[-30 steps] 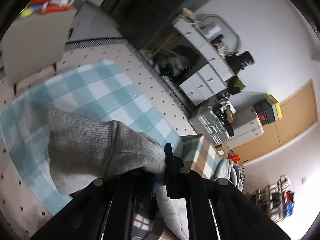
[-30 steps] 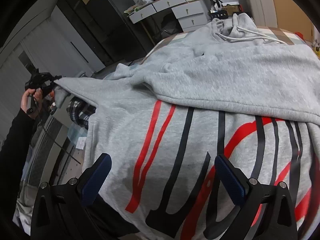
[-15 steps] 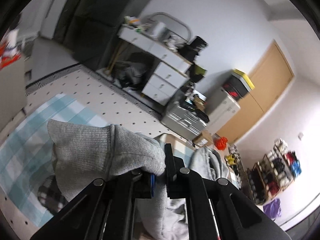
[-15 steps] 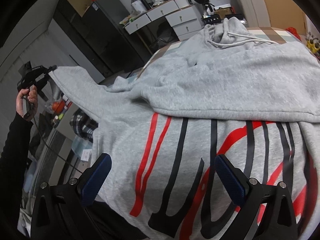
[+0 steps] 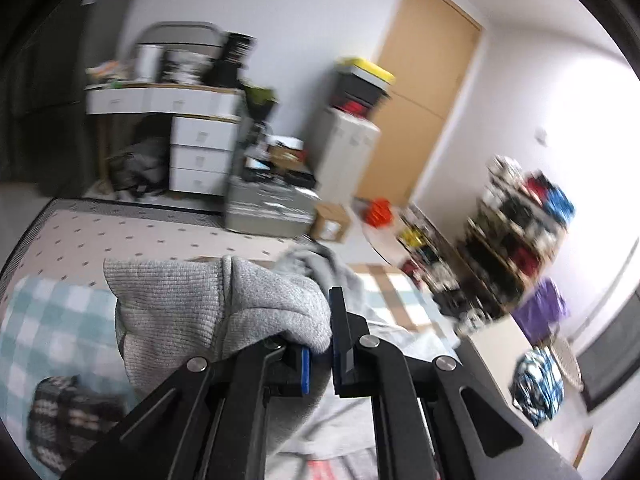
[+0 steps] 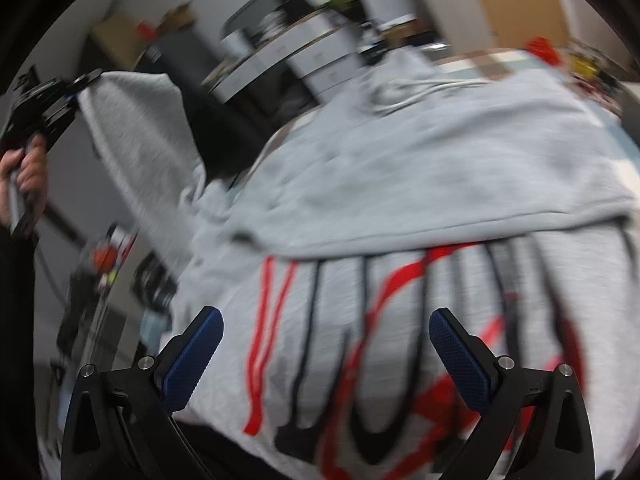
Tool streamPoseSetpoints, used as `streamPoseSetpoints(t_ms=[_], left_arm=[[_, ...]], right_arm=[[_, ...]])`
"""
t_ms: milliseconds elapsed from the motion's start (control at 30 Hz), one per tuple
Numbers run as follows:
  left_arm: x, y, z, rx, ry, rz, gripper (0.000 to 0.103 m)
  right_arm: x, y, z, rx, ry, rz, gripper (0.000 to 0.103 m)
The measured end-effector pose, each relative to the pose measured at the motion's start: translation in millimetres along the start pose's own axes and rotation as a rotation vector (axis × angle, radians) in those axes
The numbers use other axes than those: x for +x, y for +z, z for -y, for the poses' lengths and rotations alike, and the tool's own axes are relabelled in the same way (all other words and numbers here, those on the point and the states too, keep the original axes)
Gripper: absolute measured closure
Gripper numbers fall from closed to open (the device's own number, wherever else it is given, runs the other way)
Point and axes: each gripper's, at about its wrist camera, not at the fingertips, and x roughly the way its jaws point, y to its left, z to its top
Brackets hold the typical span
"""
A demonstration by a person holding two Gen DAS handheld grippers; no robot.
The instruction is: Fold large clothes
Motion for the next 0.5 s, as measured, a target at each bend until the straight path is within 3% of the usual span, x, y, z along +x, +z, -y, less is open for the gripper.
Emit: streamPoseSetpoints(t_ms=[167, 333, 500], left_arm=[[69.4, -24.7, 67.4, 0.112, -0.066, -0.132, 0.1], [152.1, -92.1, 123.3, 0.203, -0.1, -0.332, 0.1], [205.4, -169.3, 147.1, 0.181, -0.111, -0.495, 0.1]], right_arm=[[-39.5, 11.3, 50.3, 0.157, -0.075, 0.109, 0.0], [-78.8, 14.9, 95.6, 0.288, -0.135, 0.223, 0.0], [-101.0, 16.7, 128.8, 0.389, -0.153, 0.29, 0.0]])
